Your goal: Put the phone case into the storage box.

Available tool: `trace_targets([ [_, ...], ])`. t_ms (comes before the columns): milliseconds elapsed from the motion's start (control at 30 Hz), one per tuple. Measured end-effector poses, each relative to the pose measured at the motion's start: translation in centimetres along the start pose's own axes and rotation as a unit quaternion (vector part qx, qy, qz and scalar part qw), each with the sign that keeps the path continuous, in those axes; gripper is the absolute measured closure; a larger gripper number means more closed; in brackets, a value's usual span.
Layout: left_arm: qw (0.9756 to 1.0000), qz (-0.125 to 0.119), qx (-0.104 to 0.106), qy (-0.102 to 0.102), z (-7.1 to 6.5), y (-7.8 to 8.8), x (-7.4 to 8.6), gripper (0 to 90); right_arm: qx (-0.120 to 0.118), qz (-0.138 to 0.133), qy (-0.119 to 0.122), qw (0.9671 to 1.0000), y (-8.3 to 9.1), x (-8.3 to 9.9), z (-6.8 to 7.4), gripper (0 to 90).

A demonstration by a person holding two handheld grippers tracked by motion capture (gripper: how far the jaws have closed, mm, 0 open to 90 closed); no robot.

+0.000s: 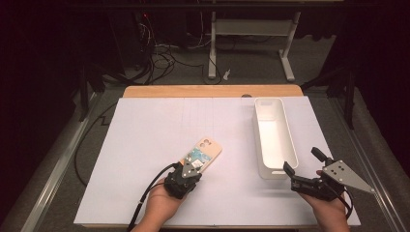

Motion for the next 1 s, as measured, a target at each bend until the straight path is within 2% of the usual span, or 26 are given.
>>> trace_targets([
  [100,1.0,-0.004,-0.002,0.006,0.4,0.1,0.2,90.0,0.001,0.0,0.0,1.0,0.0,0.0,0.0,0.4],
  [200,0.9998,-0.012,0.007,0.013,0.8,0.4,0.4,90.0,0.0,0.0,0.0,1.0,0.0,0.0,0.0,0.4],
  [267,0.9985,-0.039,0.034,0.021,1.2,1.1,0.6,90.0,0.0,0.0,0.0,1.0,0.0,0.0,0.0,0.4],
  [333,0.9963,-0.065,0.046,0.032,2.0,2.4,0.9,90.0,0.0,0.0,0.0,1.0,0.0,0.0,0.0,0.4],
  [367,0.9935,-0.09,0.055,0.044,2.7,3.4,1.2,89.9,-0.001,0.0,0.0,1.0,0.0,0.0,0.0,0.4],
  [433,0.9895,-0.118,0.057,0.06,3.8,4.7,1.9,89.9,-0.001,0.0,-0.001,1.0,-0.1,0.0,0.0,0.4],
  [533,0.9854,-0.152,0.035,0.069,5.4,6.5,3.6,89.9,-0.002,0.001,0.001,1.0,-0.1,0.1,0.1,0.4],
  [600,0.9812,-0.171,0.026,0.087,6.4,7.3,4.9,89.8,-0.001,0.001,0.003,1.0,-0.1,0.0,0.1,0.4],
  [633,0.9783,-0.183,0.02,0.095,6.8,7.6,5.6,89.8,-0.001,0.002,0.003,1.0,-0.1,0.0,0.2,0.4],
  [667,0.976,-0.194,0.009,0.098,7.2,8.0,6.5,89.8,-0.002,0.001,0.003,1.0,-0.1,0.0,0.2,0.4],
  [733,0.9732,-0.202,0.007,0.109,7.8,8.5,7.2,89.8,-0.002,0.001,0.003,1.0,-0.1,0.0,0.3,0.4],
  [767,0.9709,-0.211,0.007,0.113,8.1,8.9,7.3,89.7,-0.004,0.001,0.005,1.0,-0.2,0.0,0.3,0.5],
  [867,0.9708,-0.212,0.001,0.113,8.4,8.9,7.7,89.7,-0.005,0.004,0.004,1.0,-0.2,0.0,0.4,0.5],
  [967,0.974,-0.203,-0.006,0.1,8.2,8.5,7.7,89.0,-0.004,0.002,0.005,1.0,-0.1,0.0,0.4,0.5],
  [1000,0.9738,-0.205,-0.006,0.098,8.2,8.5,7.7,86.4,-0.004,0.003,0.004,1.0,-0.1,0.0,0.4,0.5],
])
Point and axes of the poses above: each handheld gripper's, and its own axes: y roughly backward along the jaws, x roughly out of its underside, z roughly to its left, the point moved 1 cm from there along -y, roughly forward along the jaws, and after that the axes turned 5 degrees about y, right-handed, at the moved point
